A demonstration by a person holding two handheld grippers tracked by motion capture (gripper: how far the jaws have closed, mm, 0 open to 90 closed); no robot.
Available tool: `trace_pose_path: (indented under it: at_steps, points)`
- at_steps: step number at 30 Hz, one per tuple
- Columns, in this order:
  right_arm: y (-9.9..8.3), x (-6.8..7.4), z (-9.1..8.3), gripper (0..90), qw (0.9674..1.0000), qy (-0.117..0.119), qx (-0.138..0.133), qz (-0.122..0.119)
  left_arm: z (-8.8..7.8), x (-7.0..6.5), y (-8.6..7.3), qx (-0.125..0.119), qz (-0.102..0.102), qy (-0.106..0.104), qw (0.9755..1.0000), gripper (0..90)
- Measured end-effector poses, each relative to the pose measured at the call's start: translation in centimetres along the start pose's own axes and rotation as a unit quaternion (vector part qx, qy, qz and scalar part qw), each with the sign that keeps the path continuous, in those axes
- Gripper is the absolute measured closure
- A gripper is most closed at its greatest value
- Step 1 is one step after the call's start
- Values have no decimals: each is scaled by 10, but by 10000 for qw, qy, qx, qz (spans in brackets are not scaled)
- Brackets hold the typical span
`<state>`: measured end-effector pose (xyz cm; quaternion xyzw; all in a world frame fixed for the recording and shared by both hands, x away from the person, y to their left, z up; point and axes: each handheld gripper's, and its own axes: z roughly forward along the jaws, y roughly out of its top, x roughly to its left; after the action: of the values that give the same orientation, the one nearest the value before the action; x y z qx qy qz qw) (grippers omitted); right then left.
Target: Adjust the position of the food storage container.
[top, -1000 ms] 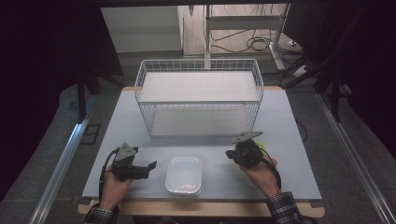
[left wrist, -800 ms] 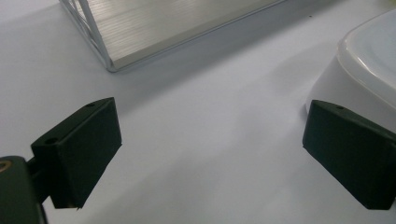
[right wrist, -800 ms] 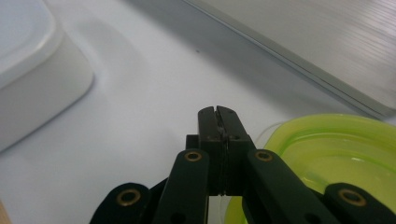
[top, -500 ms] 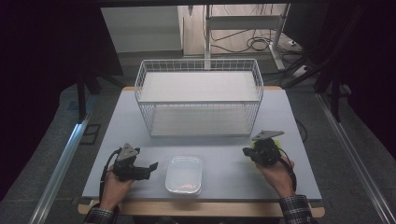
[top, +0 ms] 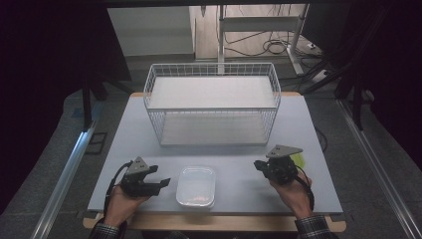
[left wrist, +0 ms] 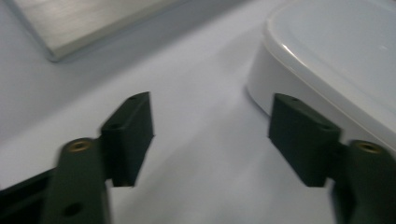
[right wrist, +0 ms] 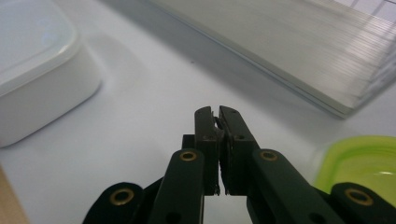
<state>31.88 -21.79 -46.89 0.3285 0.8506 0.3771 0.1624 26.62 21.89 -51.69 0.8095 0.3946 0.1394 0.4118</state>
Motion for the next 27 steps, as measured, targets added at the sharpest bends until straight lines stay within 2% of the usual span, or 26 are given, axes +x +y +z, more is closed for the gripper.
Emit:
trace_pose_path:
  at_steps: [1, 2, 3, 4, 5, 7, 8, 9, 10, 11, 15, 18, 19, 25, 27]
  points:
    - [0, 0, 0, 867, 10000, 0, 0, 0, 0, -1, 0, 41, 8, -76, 10000, 325]
    - [-1, 3, -1, 870, 10000, 19, -37, -42, 1, -3, 0, 102, 1, -200, 9997, 366]
    - [-2, 7, -2, 890, 9999, 138, -81, -50, 2, -6, -1, 168, 38, -313, 9994, 439]
    - [-2, 7, -2, 890, 9999, 138, -81, -50, 2, -6, -1, 168, 38, -313, 9994, 468]
    - [-3, 10, -4, 897, 9995, 281, -113, -53, 4, -11, -1, 263, 87, -450, 9986, 504]
    - [-5, 12, -5, 898, 9987, 498, -103, -40, 4, -14, -1, 317, 95, -471, 9983, 573]
    - [-5, 12, -5, 898, 9987, 498, -103, -40, 4, -17, -2, 385, 156, -534, 9977, 573]
    - [-8, 15, -6, 899, 9982, 589, -101, -8, 4, -21, -2, 465, 230, -549, 9971, 639]
    - [-8, 15, -6, 899, 9982, 589, -101, -8, 4, -21, -2, 465, 230, -549, 9971, 676]
    - [-9, 16, -7, 899, 9982, 588, -101, -20, 3, -23, -3, 487, 259, -574, 9968, 676]
    - [-13, 25, -9, 898, 9987, 498, 37, -101, -1, -28, -8, 567, 271, -853, 9944, 843]
    - [-16, 31, -9, 897, 9984, 512, 212, -121, 0, -33, -10, 663, 284, -1042, 9919, 888]
    - [-18, 35, -9, 897, 9982, 527, 259, -133, 2, -36, -10, 713, 323, -1167, 9901, 897]
    - [-19, 46, -11, 897, 9971, 692, 294, -139, 9, -48, -5, 776, 409, -1290, 9878, 897]
    - [-21, 51, -13, 897, 9963, 781, 304, -172, 14, -54, -3, 790, 455, -1388, 9861, 897]
